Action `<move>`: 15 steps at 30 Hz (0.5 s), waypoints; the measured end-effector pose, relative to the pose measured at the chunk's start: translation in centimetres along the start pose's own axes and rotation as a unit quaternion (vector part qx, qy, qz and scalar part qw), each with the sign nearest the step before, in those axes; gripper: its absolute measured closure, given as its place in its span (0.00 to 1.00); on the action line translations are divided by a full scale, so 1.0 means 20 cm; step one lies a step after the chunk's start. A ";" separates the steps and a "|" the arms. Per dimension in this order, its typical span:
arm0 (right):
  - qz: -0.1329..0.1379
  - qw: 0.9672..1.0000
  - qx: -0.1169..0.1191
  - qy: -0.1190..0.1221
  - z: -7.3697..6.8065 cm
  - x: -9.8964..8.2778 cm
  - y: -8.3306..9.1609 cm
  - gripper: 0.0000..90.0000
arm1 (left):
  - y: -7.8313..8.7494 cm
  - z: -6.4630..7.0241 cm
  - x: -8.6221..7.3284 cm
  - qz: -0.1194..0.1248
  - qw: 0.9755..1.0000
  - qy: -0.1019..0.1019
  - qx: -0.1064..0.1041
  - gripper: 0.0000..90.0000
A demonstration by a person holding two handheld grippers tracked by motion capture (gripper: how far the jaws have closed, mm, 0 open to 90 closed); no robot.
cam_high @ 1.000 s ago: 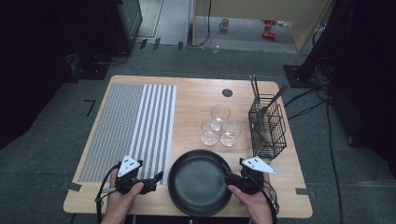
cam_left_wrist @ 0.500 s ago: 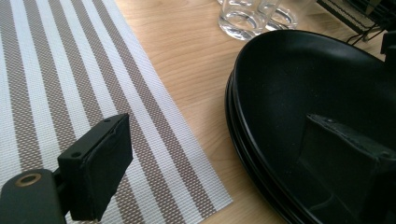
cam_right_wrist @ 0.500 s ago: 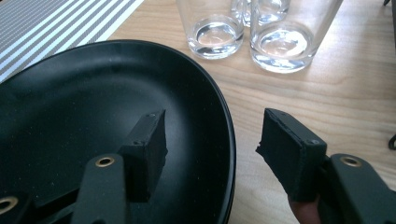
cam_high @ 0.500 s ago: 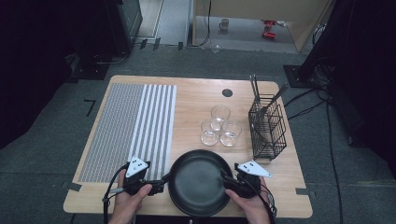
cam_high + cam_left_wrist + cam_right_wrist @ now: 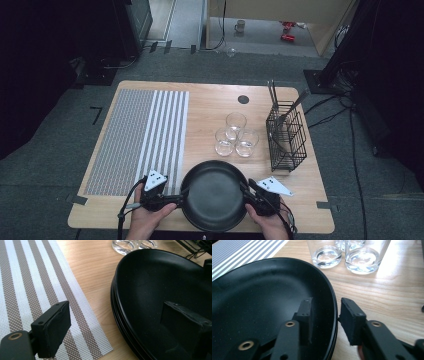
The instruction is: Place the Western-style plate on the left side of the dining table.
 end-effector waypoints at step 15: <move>-0.016 0.995 0.031 -0.093 0.06 -0.05 0.00 0.80 | -0.04 0.03 -0.07 -0.008 1.000 -0.014 -0.015 0.26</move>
Point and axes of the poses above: each handheld gripper's, and its own axes: y roughly backward along the jaws, x roughly out of its top, z roughly to its right, the point moved 4 cm from there along -y, roughly forward along the jaws, and after that the axes turned 15 degrees about -y, right-handed, at the moved point
